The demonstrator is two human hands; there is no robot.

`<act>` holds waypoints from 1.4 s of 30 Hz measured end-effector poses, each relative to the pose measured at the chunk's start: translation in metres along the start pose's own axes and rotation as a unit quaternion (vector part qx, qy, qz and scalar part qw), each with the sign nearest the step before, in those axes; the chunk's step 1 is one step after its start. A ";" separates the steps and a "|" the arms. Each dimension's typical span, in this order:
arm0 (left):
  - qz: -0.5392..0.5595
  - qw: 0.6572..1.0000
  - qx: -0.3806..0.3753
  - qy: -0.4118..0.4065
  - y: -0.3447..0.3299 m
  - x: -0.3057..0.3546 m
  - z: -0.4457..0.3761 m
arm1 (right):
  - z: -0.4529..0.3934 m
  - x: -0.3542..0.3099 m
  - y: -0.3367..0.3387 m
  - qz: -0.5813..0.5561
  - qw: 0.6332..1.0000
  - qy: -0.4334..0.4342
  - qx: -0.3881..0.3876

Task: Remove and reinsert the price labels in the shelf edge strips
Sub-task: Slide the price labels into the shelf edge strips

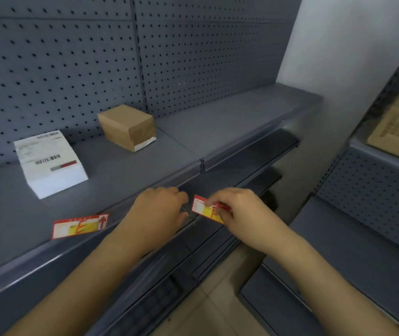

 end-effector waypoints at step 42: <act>0.006 0.948 0.057 0.313 -0.049 -0.014 -0.064 | -0.192 0.045 -0.026 -0.197 0.949 0.225 -0.104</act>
Point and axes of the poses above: each hand's wrist, its own z-axis away from the middle knuckle, its own y-axis out of the back of the hand, x = y × z, the point moved 2 cm from there along -z, towards the middle knuckle, and after that the axes turned 2 degrees about z, right-handed, at the moved point
